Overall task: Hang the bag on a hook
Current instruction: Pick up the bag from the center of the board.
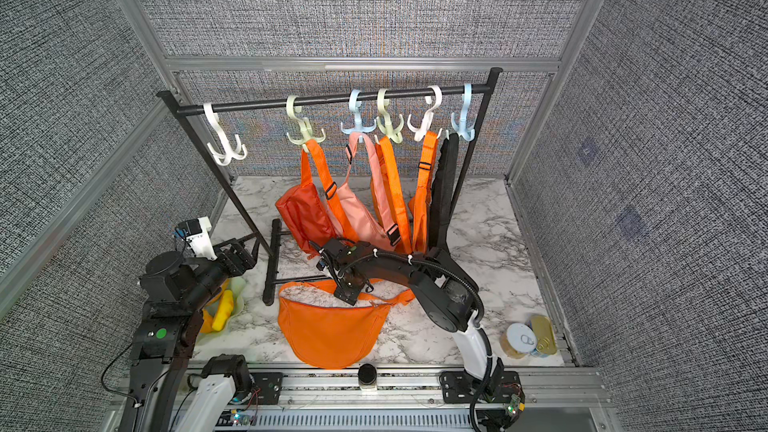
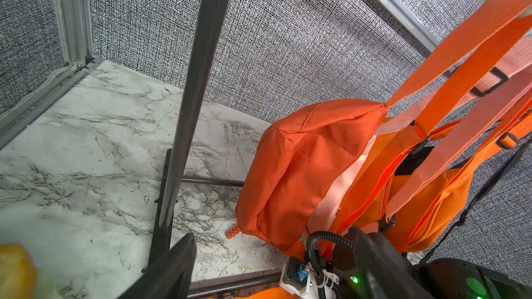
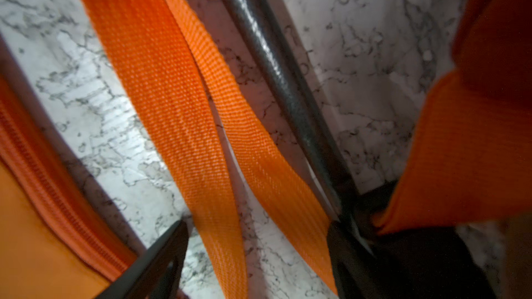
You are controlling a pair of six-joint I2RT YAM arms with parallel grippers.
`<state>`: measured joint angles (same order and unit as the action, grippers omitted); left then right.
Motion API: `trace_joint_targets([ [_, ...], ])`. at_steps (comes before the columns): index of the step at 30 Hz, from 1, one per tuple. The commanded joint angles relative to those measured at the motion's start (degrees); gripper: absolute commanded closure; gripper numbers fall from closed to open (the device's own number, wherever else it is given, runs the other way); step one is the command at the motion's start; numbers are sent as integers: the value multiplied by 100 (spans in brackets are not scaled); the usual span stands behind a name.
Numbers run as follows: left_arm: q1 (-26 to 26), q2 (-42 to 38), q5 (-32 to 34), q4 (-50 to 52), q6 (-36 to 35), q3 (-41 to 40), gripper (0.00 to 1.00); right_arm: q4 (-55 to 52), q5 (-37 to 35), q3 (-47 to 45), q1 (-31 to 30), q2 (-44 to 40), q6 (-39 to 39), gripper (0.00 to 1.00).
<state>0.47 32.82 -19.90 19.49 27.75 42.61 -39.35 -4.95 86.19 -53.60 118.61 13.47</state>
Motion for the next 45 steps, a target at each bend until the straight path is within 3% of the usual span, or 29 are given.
trace_joint_targets([
  [1, -1, -12, -98, -232, 56, 3, 14, -23, -197, 73, 31, 18, 206, 21],
  [9, -3, -8, -146, -252, 50, 54, 14, -179, 434, 244, 136, 279, 225, 23],
  [17, -3, -55, -124, -272, 13, 44, 14, -320, 1262, 76, 122, 234, 115, 39],
  [24, 0, -95, -71, -323, -23, 105, 14, -207, 1226, -100, 67, 117, -40, 70],
  [30, -3, -108, 11, -314, -11, 149, 14, -147, 1111, -134, 25, -134, -147, 88],
  [36, -2, -56, 176, -367, -73, 212, 13, -181, 507, -97, -239, -738, -341, 100],
  [41, -2, 444, 180, -603, -19, 339, 13, -297, -489, 110, -585, -1371, -492, 100],
  [45, 6, 942, 565, -839, -83, 659, 12, -354, -1185, 254, -835, -1915, -527, 100],
])
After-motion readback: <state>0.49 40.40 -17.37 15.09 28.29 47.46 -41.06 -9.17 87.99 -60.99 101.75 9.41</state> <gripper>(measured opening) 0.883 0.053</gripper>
